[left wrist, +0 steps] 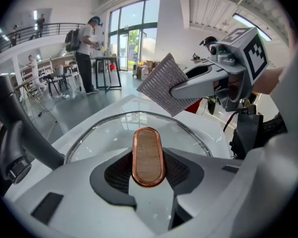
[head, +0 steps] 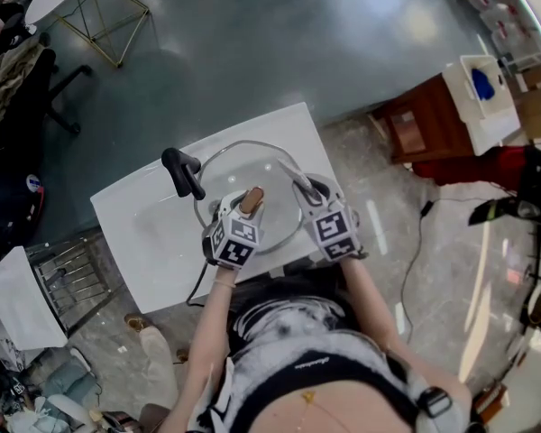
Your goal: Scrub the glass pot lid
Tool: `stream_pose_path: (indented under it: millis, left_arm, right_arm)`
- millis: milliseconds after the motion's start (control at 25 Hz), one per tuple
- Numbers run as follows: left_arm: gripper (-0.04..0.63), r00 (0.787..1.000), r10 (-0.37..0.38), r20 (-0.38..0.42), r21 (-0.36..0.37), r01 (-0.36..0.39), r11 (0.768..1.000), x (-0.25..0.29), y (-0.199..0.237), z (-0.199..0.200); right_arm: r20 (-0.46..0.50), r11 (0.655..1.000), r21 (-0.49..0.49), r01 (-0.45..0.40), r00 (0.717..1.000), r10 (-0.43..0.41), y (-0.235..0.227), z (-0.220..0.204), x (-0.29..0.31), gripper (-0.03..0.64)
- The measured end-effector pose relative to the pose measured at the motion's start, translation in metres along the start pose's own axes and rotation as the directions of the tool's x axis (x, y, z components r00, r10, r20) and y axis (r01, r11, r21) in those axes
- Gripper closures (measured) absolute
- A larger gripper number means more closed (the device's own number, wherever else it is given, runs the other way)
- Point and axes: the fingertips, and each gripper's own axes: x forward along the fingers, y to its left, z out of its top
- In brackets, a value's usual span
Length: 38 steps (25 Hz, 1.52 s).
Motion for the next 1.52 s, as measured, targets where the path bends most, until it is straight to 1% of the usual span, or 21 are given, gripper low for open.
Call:
stream_pose_path:
  millis: [120, 200, 240, 320, 400, 440, 600, 800, 920, 1040, 1080, 1200, 1360, 1520]
  left_arm:
    - [0.426, 1.000, -0.008, -0.002, -0.005, 0.008, 1.000, 0.000, -0.001, 0.000]
    - [0.426, 1.000, -0.011, -0.001, -0.006, 0.011, 1.000, 0.000, 0.000, 0.000]
    - [0.426, 1.000, -0.012, 0.001, -0.006, 0.012, 1.000, 0.001, 0.000, 0.000]
    - [0.425, 1.000, -0.013, 0.004, -0.009, 0.013, 1.000, 0.001, 0.000, 0.000]
    - [0.425, 1.000, -0.017, 0.002, -0.007, 0.017, 1.000, 0.001, -0.001, -0.001]
    - [0.425, 1.000, -0.020, 0.002, -0.005, 0.020, 1.000, 0.001, -0.001, -0.001]
    - [0.423, 1.000, -0.021, 0.008, 0.001, 0.021, 1.000, 0.002, -0.001, 0.000]
    - [0.423, 1.000, -0.017, 0.019, -0.002, 0.017, 1.000, 0.002, 0.000, -0.002]
    - [0.423, 1.000, -0.019, 0.014, -0.001, 0.019, 1.000, 0.002, 0.001, -0.003]
    - [0.423, 1.000, -0.023, 0.004, -0.001, 0.023, 1.000, 0.002, 0.002, -0.004]
    - [0.423, 1.000, -0.024, 0.002, -0.001, 0.024, 1.000, 0.002, 0.002, -0.005]
    - [0.423, 1.000, -0.025, 0.004, -0.001, 0.025, 1.000, 0.002, 0.002, -0.005]
    - [0.423, 1.000, -0.025, -0.001, 0.000, 0.025, 1.000, 0.002, 0.003, -0.004]
    - [0.423, 1.000, -0.029, 0.000, -0.002, 0.029, 1.000, 0.002, 0.003, -0.004]
  right_arm:
    - [-0.025, 0.992, -0.123, -0.004, 1.000, 0.001, 0.000, 0.003, 0.011, 0.541]
    - [-0.044, 0.974, -0.227, -0.018, 0.999, 0.008, 0.001, 0.005, 0.024, 0.541]
    - [-0.053, 0.957, -0.290, -0.024, 0.999, 0.009, 0.001, 0.006, 0.032, 0.541]
    - [-0.072, 0.910, -0.413, -0.039, 0.997, 0.010, 0.002, 0.006, 0.046, 0.541]
    - [-0.093, 0.870, -0.489, -0.060, 0.996, 0.016, 0.005, 0.008, 0.055, 0.541]
    - [-0.102, 0.859, -0.507, -0.071, 0.995, 0.022, 0.006, 0.009, 0.059, 0.541]
    - [-0.115, 0.846, -0.525, -0.093, 0.993, 0.038, 0.009, 0.011, 0.075, 0.543]
    - [-0.139, 0.816, -0.573, -0.079, 0.990, -0.002, 0.008, 0.011, 0.090, 0.542]
    - [-0.172, 0.776, -0.623, -0.095, 0.985, -0.017, 0.011, 0.007, 0.096, 0.541]
    - [-0.200, 0.736, -0.663, -0.134, 0.980, -0.002, 0.020, 0.000, 0.098, 0.541]
    - [-0.210, 0.732, -0.665, -0.147, 0.978, 0.006, 0.022, -0.002, 0.098, 0.541]
    - [-0.234, 0.742, -0.648, -0.174, 0.972, 0.023, 0.025, -0.006, 0.096, 0.541]
    - [-0.262, 0.731, -0.654, -0.197, 0.965, 0.025, 0.032, -0.011, 0.089, 0.541]
    - [-0.270, 0.732, -0.649, -0.208, 0.962, 0.033, 0.041, -0.018, 0.081, 0.540]
